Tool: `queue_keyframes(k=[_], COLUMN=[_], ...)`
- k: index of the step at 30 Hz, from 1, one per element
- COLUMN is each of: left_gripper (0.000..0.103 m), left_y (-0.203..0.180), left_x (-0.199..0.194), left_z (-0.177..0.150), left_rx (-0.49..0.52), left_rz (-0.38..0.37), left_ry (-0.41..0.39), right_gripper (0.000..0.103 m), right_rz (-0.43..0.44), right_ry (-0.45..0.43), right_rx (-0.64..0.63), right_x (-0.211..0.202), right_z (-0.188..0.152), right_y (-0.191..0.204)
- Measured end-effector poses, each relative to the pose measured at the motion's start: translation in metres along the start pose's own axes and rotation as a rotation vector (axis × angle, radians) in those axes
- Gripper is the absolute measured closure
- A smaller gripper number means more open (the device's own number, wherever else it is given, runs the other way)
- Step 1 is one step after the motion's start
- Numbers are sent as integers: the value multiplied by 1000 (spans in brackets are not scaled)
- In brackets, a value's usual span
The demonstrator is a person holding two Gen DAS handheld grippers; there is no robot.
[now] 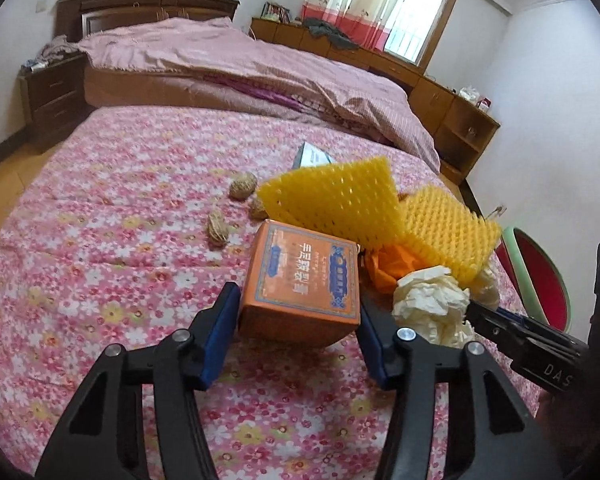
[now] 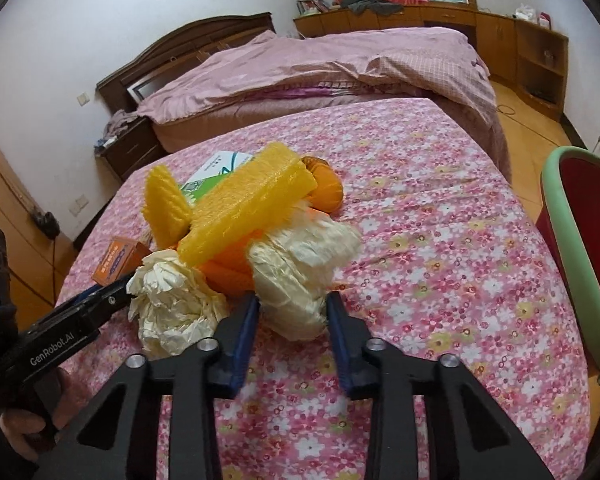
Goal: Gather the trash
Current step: 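Grasp the orange box with the left tool while the right tool grasps crumpled white paper, then carry both items over the red bucket and open both tools to drop them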
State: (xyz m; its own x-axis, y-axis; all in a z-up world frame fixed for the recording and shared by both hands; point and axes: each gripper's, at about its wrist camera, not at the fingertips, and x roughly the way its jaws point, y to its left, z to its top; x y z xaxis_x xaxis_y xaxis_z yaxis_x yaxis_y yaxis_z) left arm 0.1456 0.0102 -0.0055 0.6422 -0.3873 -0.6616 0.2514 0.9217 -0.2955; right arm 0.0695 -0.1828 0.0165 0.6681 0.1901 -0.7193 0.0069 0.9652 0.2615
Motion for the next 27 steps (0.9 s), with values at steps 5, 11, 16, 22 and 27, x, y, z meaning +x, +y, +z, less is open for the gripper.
queue_keyframes(k=[5,11,16,22,27], left_gripper=[47,47,47,47,47], left_y=[-6,-18,-37,-63,-91], left_x=[-21,-48,-69,-89,-95], left_z=[-2,-4,-7,-10,-9], left_rx=[4,7,21,58,105], left_rz=[7,3,-6,-19,-49], left_ry=[-39,-73,-97,-115,-111], right_gripper=[75,75,75,75,75], right_rz=[14,27,20,-2,-28], right_ry=[-31,-71,-103,-151,-196], right_rx=[9,27,55,84,115], right_x=[-20,-53,-80,-115,-139], right_z=[-6,-15,-20,-26,-28], right_y=[-2,-5,-13,-24,-41])
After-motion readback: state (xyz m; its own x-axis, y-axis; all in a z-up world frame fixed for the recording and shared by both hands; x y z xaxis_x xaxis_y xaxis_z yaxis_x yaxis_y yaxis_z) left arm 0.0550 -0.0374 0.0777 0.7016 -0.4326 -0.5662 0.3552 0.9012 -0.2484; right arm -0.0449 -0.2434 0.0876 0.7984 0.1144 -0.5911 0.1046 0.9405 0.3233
